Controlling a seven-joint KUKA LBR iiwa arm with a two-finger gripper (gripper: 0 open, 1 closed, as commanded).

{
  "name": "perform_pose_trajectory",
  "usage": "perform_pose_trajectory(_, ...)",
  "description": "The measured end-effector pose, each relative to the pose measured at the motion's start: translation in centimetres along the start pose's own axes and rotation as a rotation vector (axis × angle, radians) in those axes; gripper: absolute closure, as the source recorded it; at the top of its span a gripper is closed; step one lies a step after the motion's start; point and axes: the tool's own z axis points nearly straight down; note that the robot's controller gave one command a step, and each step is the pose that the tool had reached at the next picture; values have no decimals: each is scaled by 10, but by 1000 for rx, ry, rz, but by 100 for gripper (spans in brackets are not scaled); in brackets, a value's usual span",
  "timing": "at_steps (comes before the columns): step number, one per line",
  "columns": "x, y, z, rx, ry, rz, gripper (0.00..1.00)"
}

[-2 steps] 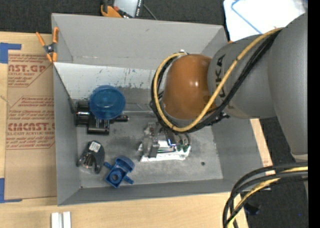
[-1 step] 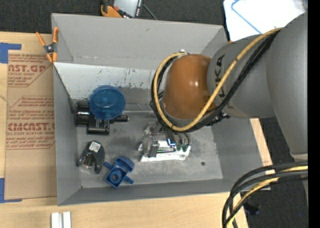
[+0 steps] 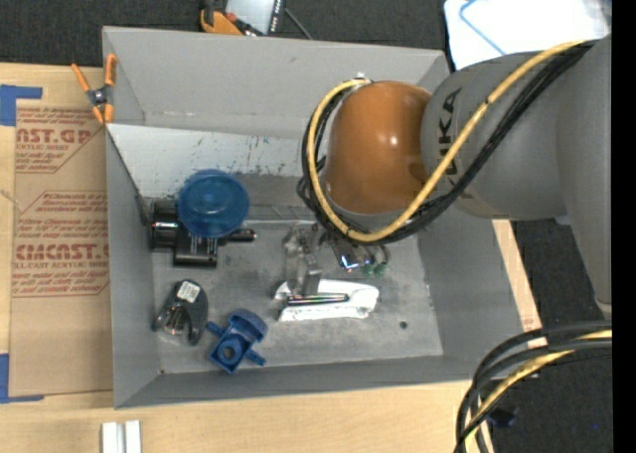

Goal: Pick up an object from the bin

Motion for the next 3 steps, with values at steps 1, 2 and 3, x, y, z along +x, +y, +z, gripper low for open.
perform_pose_trajectory(1, 19, -24, 75, -5, 8, 231, 100)
perform_pose_trajectory(2, 10, -36, 44, -1, -15, 178, 100)
perform_pose_trajectory(3, 20, -36, 56, -5, -3, 204, 100)
